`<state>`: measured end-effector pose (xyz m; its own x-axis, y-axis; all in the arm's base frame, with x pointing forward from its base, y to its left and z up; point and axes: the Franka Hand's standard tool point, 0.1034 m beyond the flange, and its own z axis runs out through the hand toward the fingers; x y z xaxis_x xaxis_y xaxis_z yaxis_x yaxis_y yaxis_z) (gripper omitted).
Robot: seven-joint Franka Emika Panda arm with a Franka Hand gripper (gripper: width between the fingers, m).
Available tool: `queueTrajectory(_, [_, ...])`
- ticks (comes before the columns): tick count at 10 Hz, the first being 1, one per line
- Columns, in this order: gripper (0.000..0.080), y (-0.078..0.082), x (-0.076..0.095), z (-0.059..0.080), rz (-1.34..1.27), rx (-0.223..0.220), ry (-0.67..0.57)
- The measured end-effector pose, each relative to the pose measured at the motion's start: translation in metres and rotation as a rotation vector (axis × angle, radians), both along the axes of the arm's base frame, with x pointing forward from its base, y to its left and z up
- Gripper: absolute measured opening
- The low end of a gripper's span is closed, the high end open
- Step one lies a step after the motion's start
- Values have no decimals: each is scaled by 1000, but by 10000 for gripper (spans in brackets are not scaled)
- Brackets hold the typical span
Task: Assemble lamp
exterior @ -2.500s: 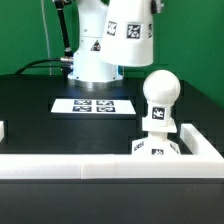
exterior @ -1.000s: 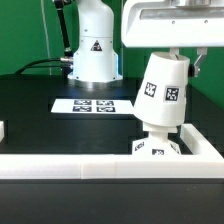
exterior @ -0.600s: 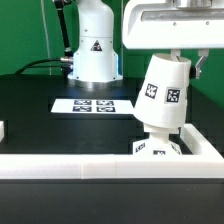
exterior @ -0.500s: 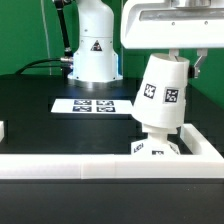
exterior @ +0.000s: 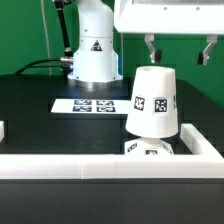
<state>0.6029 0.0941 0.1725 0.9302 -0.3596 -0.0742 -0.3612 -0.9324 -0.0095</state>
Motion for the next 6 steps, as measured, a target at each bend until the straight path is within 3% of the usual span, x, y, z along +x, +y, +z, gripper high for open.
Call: queueTrajectory(6, [699, 5, -11, -15, -6, -13, -14])
